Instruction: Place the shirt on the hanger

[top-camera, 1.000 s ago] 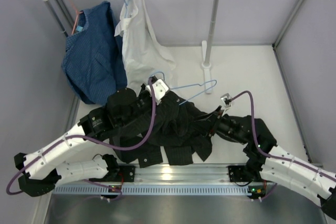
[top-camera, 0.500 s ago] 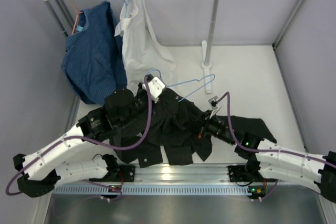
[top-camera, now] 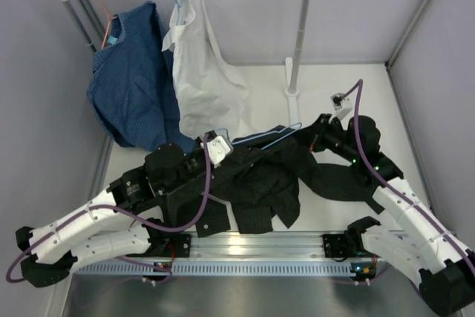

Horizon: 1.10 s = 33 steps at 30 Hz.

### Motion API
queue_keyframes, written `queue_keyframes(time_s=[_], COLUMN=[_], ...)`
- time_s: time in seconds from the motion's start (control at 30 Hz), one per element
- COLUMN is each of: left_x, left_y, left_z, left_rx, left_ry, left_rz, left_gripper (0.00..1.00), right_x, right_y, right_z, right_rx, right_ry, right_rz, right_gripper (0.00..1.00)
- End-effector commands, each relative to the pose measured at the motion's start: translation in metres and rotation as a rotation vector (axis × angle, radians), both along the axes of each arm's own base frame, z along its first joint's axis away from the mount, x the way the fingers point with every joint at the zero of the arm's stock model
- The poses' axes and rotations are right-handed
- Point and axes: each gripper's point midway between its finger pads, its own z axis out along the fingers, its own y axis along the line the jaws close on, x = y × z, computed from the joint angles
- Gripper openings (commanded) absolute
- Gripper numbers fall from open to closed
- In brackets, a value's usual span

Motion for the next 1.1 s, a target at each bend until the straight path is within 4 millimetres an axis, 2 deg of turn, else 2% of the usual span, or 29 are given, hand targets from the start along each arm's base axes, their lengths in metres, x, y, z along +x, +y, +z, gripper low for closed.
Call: queue_keyframes(time_s=[0.0, 0.13, 0.23, 0.37, 0.53, 0.6, 0.7, 0.8, 0.83, 0.9, 0.93, 1.0, 1.03, 1.07], left_x=[0.008, 0.017, 0.015, 0.008, 0.017, 0.018, 0.017, 0.017, 0.017, 0.019, 0.024, 0.029, 0.033, 0.035], left_y=[0.006, 0.01, 0.008, 0.003, 0.008, 0.01, 0.007, 0.002, -0.002, -0.01, -0.014, -0.024, -0.025, -0.031], left_z=[0.016, 0.004, -0.01, -0.026, -0.056, -0.061, -0.068, -0.078, -0.074, -0.082, -0.07, -0.066, -0.059, -0.041], left_rx=[-0.002, 0.072, 0.147, 0.221, 0.375, 0.396, 0.41, 0.444, 0.437, 0.453, 0.419, 0.372, 0.336, 0.27], left_ry=[-0.097, -0.121, -0.12, -0.106, -0.099, -0.095, -0.081, -0.05, -0.037, 0.005, 0.006, 0.049, 0.059, 0.071], left_rz=[0.035, 0.097, 0.102, 0.086, 0.173, 0.189, 0.184, 0.176, 0.178, 0.196, 0.233, 0.278, 0.315, 0.331], left_gripper=[0.0, 0.0, 0.0, 0.0, 0.0, 0.0, 0.0, 0.0, 0.0, 0.0, 0.0, 0.0, 0.0, 0.0], right_x=[-0.002, 0.001, 0.007, 0.026, 0.037, 0.042, 0.044, 0.041, 0.038, 0.028, 0.02, 0.005, -0.004, -0.02], right_y=[-0.017, -0.034, -0.047, -0.071, -0.093, -0.105, -0.113, -0.101, -0.096, -0.073, -0.064, -0.032, -0.023, -0.008], right_z=[-0.019, -0.013, -0.013, -0.016, -0.009, -0.016, -0.02, -0.015, -0.013, -0.008, -0.007, 0.002, -0.008, 0.0], right_rx=[-0.061, -0.049, -0.083, -0.19, -0.278, -0.355, -0.411, -0.392, -0.382, -0.345, -0.323, -0.242, -0.221, -0.164], right_ry=[0.143, 0.147, 0.154, 0.163, 0.159, 0.178, 0.198, 0.19, 0.183, 0.166, 0.151, 0.109, 0.124, 0.107], right_rz=[0.045, 0.004, -0.044, -0.157, -0.261, -0.304, -0.319, -0.256, -0.228, -0.141, -0.107, -0.004, 0.029, 0.071], right_gripper=[0.0, 0.0, 0.0, 0.0, 0.0, 0.0, 0.0, 0.0, 0.0, 0.0, 0.0, 0.0, 0.0, 0.0])
